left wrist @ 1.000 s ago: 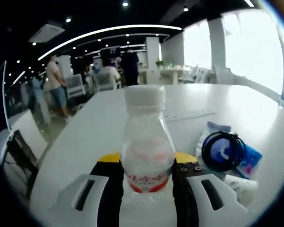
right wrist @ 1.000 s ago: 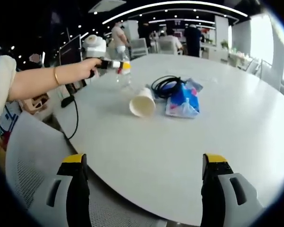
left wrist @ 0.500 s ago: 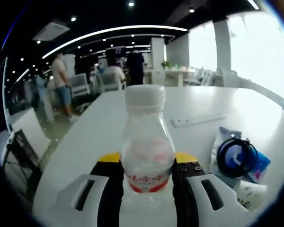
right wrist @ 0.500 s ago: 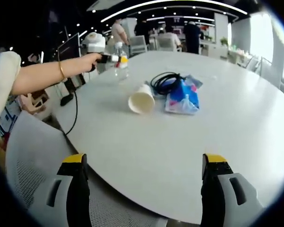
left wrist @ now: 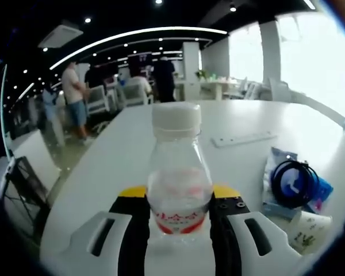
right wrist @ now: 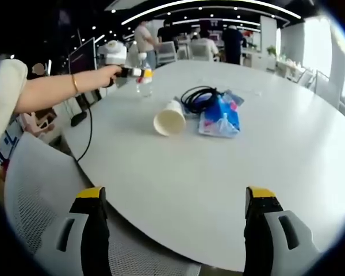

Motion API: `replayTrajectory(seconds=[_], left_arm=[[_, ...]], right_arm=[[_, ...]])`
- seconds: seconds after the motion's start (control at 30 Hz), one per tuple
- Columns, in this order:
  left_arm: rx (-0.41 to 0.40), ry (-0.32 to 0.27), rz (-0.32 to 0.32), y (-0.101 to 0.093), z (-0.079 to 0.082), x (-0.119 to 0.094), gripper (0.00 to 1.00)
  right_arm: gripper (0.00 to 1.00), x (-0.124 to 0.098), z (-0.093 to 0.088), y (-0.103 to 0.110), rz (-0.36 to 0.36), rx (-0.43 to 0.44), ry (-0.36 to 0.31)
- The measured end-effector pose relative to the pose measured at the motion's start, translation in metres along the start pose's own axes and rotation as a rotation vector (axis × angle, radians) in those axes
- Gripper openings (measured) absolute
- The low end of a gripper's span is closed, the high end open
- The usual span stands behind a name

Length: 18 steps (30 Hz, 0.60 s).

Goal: Arrange the tabletop items into an orderly group along one side of the table until the central work area is clear of visible clutter.

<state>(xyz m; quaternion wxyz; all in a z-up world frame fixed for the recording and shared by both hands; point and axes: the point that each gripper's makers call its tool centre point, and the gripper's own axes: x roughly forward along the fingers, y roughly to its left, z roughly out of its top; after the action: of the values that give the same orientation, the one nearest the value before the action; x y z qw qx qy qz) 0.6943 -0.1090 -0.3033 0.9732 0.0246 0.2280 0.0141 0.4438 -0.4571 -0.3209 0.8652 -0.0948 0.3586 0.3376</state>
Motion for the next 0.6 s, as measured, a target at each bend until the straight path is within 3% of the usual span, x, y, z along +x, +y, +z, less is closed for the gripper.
replayTrajectory(seconds=[0.03,0.07,0.1,0.6], left_arm=[[0.0,0.006,0.0,0.0,-0.003,0.0,0.38],[-0.011,-0.042,0.007,0.003,0.004,0.0,0.37],[-0.012,-0.019,0.001,0.002,0.0,-0.001,0.38],[-0.02,-0.001,-0.051,-0.002,-0.006,-0.003,0.38]], right_arm=[[0.98,0.0,-0.001,0.0,0.0,-0.002,0.003],[0.98,0.0,-0.001,0.0,0.0,-0.004,0.004],[0.98,0.0,0.0,0.0,-0.001,-0.004,0.004],[0.97,0.002,-0.005,0.002,0.011,-0.007,0.031]])
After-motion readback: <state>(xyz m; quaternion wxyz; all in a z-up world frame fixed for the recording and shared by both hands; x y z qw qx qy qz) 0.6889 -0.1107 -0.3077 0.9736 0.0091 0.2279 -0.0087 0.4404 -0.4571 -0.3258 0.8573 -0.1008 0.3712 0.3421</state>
